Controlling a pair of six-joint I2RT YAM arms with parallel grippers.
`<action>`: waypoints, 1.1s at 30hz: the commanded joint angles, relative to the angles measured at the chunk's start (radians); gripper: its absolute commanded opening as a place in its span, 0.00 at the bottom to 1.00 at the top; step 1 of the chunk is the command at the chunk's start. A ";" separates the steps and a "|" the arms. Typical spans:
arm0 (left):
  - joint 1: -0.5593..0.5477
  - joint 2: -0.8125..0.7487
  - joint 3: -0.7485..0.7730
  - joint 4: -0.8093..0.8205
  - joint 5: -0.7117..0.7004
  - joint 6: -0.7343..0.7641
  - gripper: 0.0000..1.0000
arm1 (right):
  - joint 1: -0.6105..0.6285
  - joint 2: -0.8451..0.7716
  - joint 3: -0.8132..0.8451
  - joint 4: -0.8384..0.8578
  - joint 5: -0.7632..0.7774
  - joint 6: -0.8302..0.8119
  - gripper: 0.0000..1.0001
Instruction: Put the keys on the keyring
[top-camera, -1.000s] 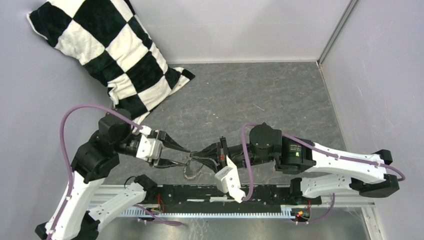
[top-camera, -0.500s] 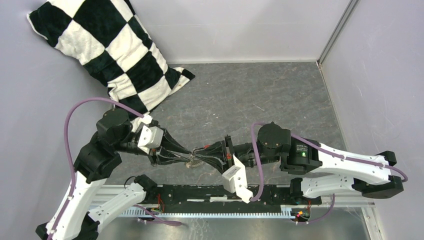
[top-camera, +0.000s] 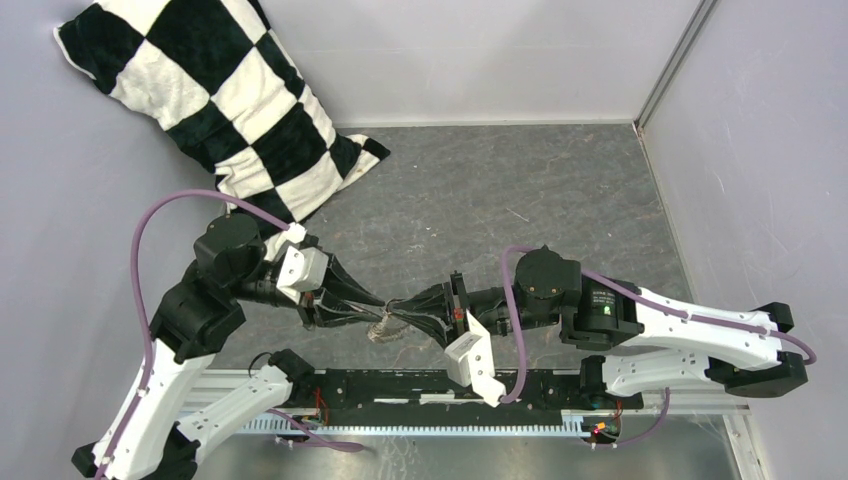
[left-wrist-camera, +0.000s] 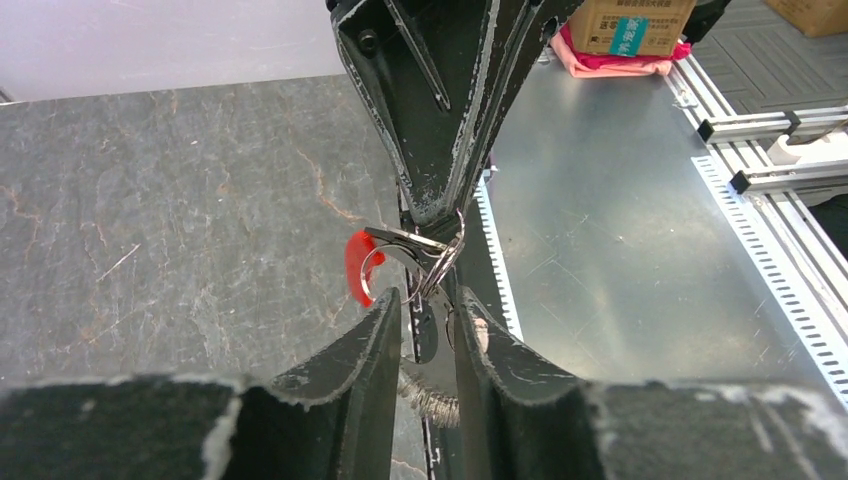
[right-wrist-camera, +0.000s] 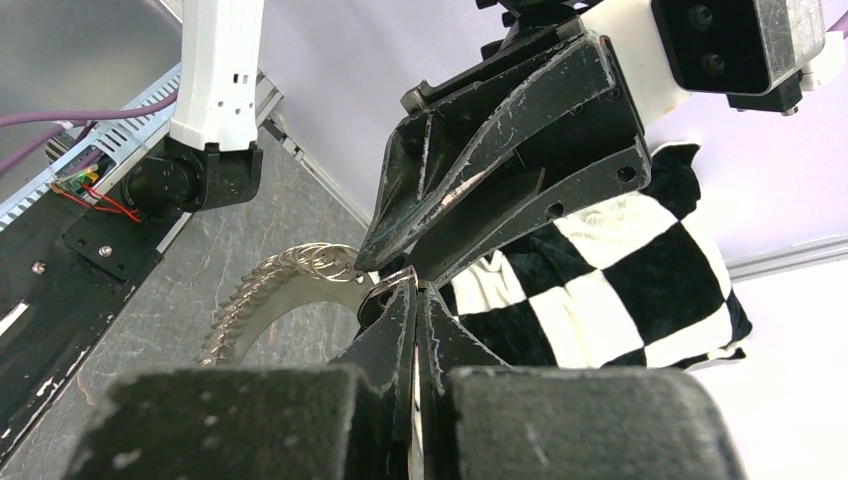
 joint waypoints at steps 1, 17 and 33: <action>-0.005 0.006 0.038 -0.002 -0.020 0.017 0.30 | 0.000 -0.013 0.006 0.065 0.004 0.009 0.01; -0.005 0.005 0.041 -0.003 -0.018 0.066 0.11 | 0.000 0.000 0.016 0.048 -0.002 0.021 0.01; -0.005 0.035 0.112 -0.101 0.010 0.282 0.07 | -0.010 0.039 0.048 0.035 0.032 0.043 0.01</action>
